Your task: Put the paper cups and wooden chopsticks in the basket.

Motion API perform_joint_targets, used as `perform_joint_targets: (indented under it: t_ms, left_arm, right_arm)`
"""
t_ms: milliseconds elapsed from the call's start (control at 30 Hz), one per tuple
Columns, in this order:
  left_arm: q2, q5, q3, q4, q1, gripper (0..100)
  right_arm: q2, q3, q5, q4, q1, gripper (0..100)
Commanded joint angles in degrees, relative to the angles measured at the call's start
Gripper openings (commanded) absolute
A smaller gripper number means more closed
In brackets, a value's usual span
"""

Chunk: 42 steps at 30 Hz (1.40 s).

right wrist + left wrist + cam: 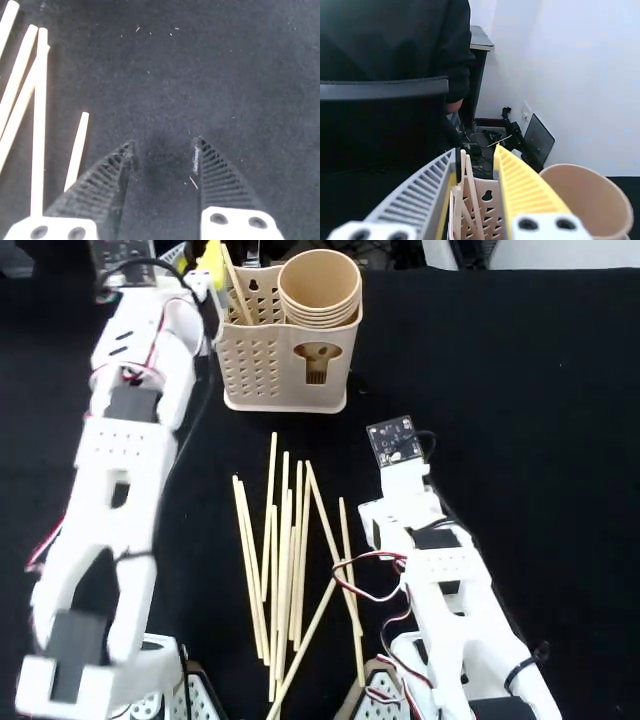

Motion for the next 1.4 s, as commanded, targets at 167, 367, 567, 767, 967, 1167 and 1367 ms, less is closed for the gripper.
perform_joint_targets:
  t_ms: [167, 367, 567, 767, 967, 1167, 1367]
  left_arm:
    - [-18.3, 0.0, -0.2, 37.5, 0.5, 14]
    - [-14.2, 0.2, 4.0, 59.1, 0.6, 14]
    - [-5.5, 0.4, 18.9, 55.8, 2.9, 14]
    - [2.0, 0.4, 28.5, 37.4, 4.4, 14]
    - [6.2, 0.9, 32.0, 26.3, 4.5, 14]
    - [7.2, 5.6, 31.3, 26.4, 4.4, 22]
    - [7.6, 5.6, 31.2, 25.9, 4.7, 22]
  right_arm:
    - [-1.1, -0.3, 0.0, -1.2, -0.5, 19.1]
    - [-1.1, 0.1, 0.1, -1.3, -0.5, 19.1]
    - [-1.1, 0.2, 0.1, -1.3, -0.5, 19.1]
    - [-1.1, 0.2, 0.1, -1.3, -0.5, 19.1]
    - [-1.1, 0.2, 0.1, -1.3, -0.5, 19.1]
    - [-1.1, 0.2, 0.1, -1.3, -0.5, 19.1]
    - [-1.1, 0.2, 0.1, -1.3, -0.5, 19.1]
